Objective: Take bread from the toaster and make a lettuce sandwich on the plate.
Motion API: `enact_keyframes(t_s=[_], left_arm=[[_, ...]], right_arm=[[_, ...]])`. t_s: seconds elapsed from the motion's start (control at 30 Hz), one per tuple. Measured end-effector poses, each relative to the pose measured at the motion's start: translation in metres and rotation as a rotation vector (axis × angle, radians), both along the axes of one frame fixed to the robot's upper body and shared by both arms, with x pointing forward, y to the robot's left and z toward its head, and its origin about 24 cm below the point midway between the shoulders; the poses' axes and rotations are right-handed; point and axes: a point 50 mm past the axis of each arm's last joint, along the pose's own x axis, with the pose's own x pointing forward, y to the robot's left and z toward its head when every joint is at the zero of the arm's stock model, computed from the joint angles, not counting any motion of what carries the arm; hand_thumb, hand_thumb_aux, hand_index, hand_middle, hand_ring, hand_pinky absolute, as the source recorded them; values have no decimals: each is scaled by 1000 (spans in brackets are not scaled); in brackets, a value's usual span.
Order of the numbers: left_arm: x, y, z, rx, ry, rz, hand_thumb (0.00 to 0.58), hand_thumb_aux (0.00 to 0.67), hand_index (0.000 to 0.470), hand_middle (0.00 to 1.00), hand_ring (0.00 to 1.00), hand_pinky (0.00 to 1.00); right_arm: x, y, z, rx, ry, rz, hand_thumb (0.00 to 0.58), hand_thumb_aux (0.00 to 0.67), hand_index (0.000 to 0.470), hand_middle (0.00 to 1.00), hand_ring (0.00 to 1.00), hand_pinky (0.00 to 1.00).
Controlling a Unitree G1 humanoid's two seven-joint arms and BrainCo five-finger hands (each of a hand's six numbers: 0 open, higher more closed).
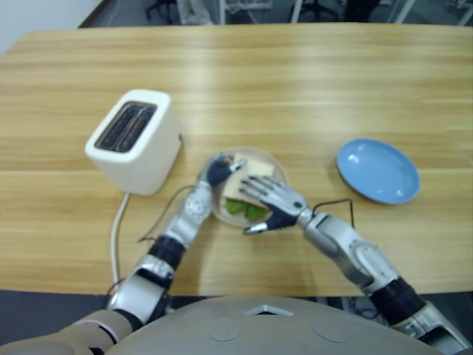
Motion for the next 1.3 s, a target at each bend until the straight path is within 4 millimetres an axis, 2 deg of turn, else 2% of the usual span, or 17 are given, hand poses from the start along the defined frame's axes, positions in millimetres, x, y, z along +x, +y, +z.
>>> enact_keyframes(t_s=[0.1,0.13,0.2,0.37,0.5,0.67,0.77,0.87,0.97,1.1,1.13,1.17,1.2,1.27,1.3], left_arm=[[4,5,60,75,-330,31,0,0,0,0,0,0],[2,3,71,84,-388,32,0,0,0,0,0,0],[-7,0,87,129,-496,28,0,0,0,0,0,0],[-23,2,111,195,-645,42,0,0,0,0,0,0],[-26,6,113,189,-639,50,0,0,0,0,0,0],[-24,13,99,104,-527,43,0,0,0,0,0,0],[-22,18,90,27,-464,27,0,0,0,0,0,0],[-21,22,90,-48,-438,9,0,0,0,0,0,0],[-16,27,92,-130,-373,-45,0,0,0,0,0,0],[-16,27,97,-204,-214,-260,0,0,0,0,0,0],[-17,28,100,-220,-160,-334,390,286,197,925,925,925],[-18,29,102,-223,-140,-367,516,447,307,1000,1000,1000],[-20,31,105,-226,-109,-409,580,670,460,1000,1000,1000],[-24,39,111,-196,-37,-486,580,670,460,1000,1000,1000],[-30,46,113,-109,23,-542,580,670,460,1000,1000,1000]], right_arm=[[2,0,-2,-13,3,-1,0,0,0,0,0,0],[2,0,-3,-17,6,0,0,0,0,0,0,0],[2,2,-4,-21,5,9,0,0,0,0,0,0],[2,3,-4,-24,5,14,0,0,0,0,0,0],[3,3,-5,-21,-3,13,0,0,0,0,0,0],[4,-2,3,46,-101,-10,0,0,0,0,0,0],[12,-8,37,143,-298,-55,0,0,0,0,0,0],[20,-21,78,258,-511,-134,0,0,0,0,0,0],[20,-38,111,353,-634,-194,0,0,0,0,0,0],[22,-51,121,302,-612,-189,0,0,0,0,0,0],[25,-58,118,268,-543,-194,443,344,236,114,114,114],[26,-61,116,257,-504,-202,520,455,312,498,498,498],[29,-66,113,256,-430,-219,580,670,460,1000,1000,1000],[29,-76,107,261,-266,-247,580,670,460,1000,1000,1000],[25,-85,101,232,-141,-255,580,670,460,1000,1000,1000]])
